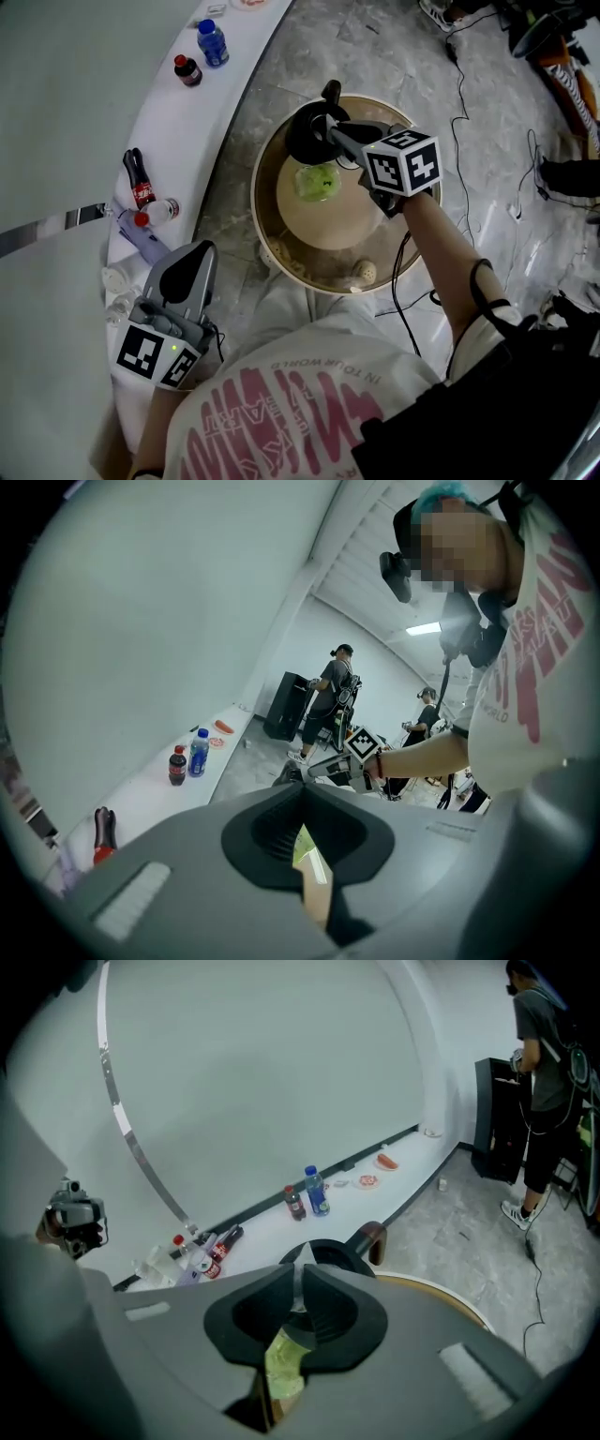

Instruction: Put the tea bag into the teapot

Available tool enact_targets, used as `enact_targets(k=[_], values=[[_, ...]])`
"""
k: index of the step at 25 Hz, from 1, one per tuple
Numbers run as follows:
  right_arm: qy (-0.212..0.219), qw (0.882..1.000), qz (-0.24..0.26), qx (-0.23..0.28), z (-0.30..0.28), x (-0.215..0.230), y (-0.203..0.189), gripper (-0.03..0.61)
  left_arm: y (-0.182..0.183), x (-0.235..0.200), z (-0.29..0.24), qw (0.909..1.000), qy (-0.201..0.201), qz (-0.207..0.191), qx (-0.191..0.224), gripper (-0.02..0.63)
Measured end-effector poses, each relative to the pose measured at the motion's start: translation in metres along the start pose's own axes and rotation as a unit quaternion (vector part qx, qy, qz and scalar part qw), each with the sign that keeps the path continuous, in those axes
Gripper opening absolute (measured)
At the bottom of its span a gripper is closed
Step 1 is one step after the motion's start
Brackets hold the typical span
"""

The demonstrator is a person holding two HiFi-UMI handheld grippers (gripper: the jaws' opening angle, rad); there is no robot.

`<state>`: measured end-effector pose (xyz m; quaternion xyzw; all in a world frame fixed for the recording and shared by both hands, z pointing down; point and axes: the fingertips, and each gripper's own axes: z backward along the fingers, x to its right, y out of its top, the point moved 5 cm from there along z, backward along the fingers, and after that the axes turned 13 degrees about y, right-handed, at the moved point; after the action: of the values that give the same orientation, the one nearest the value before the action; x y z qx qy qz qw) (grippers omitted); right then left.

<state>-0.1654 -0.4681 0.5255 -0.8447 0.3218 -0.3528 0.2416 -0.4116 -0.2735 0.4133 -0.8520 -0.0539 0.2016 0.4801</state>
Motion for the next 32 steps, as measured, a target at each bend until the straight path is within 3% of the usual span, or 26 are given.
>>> enact_targets(k=[9,19,32], values=[[-0.01,0.992,0.046,-0.114,-0.029,0.008,-0.005,0.037,-0.006,-0.014,0.008,0.9992,0.017,0.035,0.014,0.015],[-0.03,0.96,0.113,-0.256,-0.049,0.022,-0.012,0.037,-0.009,-0.032,0.012,0.9974,0.033,0.061,0.022,0.015],[-0.019,0.949,0.091,-0.3,-0.068,0.025,-0.011,0.026,-0.015,-0.044,0.017,0.9954,0.041,0.082,0.027,0.015]])
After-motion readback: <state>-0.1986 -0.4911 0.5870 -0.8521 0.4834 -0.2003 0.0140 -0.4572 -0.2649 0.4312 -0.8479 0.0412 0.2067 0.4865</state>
